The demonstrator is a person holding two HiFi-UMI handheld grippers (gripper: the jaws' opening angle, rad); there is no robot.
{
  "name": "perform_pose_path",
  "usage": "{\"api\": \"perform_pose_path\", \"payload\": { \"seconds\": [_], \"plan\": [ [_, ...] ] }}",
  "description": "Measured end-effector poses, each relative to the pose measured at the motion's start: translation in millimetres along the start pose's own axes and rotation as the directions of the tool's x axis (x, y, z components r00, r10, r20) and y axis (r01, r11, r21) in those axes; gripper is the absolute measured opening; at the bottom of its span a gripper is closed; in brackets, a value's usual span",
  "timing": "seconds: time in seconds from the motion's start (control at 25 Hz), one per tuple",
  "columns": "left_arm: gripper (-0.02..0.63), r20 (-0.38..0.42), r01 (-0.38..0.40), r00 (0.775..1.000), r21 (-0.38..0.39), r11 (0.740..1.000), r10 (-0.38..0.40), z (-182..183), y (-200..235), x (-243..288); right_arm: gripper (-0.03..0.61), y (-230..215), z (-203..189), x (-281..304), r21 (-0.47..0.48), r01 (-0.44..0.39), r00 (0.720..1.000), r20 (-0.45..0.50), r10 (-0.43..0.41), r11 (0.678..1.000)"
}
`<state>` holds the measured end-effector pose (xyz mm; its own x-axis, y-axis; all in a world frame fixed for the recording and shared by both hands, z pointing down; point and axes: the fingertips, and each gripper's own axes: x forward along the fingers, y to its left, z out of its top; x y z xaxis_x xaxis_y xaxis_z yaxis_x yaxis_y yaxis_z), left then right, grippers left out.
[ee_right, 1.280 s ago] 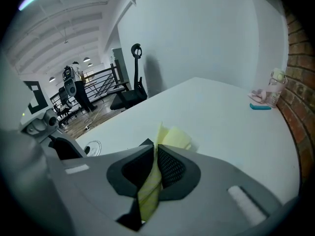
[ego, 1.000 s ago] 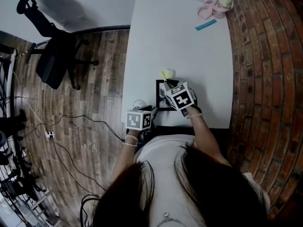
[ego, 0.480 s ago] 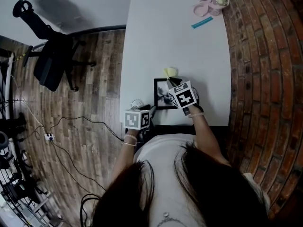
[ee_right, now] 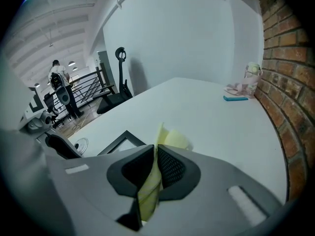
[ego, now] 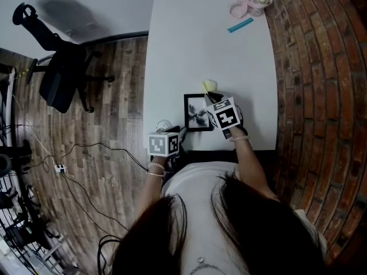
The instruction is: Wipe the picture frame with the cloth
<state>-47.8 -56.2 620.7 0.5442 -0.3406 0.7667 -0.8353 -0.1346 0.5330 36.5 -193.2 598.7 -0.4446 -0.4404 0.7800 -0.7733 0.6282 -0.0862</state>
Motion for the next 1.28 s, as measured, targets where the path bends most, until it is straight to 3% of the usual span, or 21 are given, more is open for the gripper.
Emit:
{"api": "perform_pose_path", "payload": {
  "seconds": [0.36,0.68,1.28],
  "plan": [
    [0.115,0.002,0.001,1.0,0.003,1.0,-0.001,0.0,-1.0,0.0,0.029,-19.7,2.4,-11.4,0.004,0.086,0.996,0.019,-0.086,0.996],
    [0.115,0.005,0.002,1.0,0.005,1.0,-0.002,-0.5,-0.5,2.3,0.029,-8.2,-12.9,-4.8,0.002,0.041,0.999,-0.02,-0.041,0.999],
    [0.115,0.002,0.009,1.0,0.018,1.0,-0.009,-0.6,-0.4,-0.6,0.029,5.6,-32.2,-16.8,0.045,0.041,0.998,-0.043,-0.039,0.998]
  ]
}}
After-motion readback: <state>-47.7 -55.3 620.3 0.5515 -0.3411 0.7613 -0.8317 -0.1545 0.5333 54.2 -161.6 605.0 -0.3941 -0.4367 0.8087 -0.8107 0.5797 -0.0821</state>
